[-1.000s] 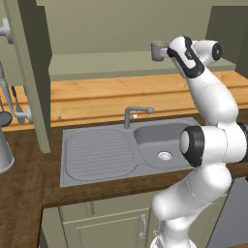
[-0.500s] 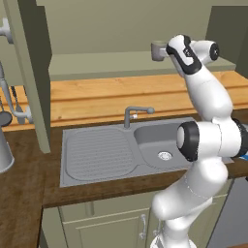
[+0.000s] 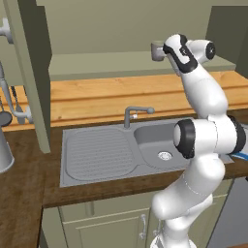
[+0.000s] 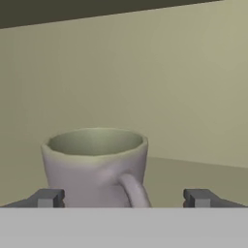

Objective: Pick the kettle from the counter and place it on the tray. Then pick the mug from the cabinet and place it on the tray. Then close the cabinet doors.

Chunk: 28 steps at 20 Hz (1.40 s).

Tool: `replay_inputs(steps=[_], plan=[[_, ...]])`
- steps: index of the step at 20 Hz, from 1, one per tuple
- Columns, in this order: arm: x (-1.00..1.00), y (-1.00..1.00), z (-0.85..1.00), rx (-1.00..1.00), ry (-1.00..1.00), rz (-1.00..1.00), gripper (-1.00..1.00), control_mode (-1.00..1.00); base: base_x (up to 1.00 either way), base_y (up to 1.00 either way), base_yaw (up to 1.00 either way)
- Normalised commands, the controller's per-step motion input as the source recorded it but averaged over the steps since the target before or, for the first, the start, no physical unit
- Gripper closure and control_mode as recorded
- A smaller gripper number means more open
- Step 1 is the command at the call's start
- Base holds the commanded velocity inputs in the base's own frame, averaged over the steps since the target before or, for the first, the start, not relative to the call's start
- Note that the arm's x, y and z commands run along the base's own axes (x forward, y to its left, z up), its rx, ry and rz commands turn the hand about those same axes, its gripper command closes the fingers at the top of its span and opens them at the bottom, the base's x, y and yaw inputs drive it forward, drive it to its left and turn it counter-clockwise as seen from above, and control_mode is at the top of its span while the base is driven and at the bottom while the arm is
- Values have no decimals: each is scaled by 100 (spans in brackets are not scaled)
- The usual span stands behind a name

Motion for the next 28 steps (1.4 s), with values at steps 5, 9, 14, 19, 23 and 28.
replay_inputs(steps=[5, 9, 14, 19, 23, 28], plan=[[0, 6, 0, 0, 0, 0, 100, -100, 0, 0, 0], [0, 0, 0, 0, 0, 0, 100, -100, 0, 0, 0], [0, 0, 0, 0, 0, 0, 100, -100, 0, 0, 0], [0, 0, 0, 0, 0, 0, 100, -100, 0, 0, 0], [-5, 0, 0, 0, 0, 0, 100, -100, 0, 0, 0], [-15, 1, 0, 0, 0, 0, 100, -100, 0, 0, 0]])
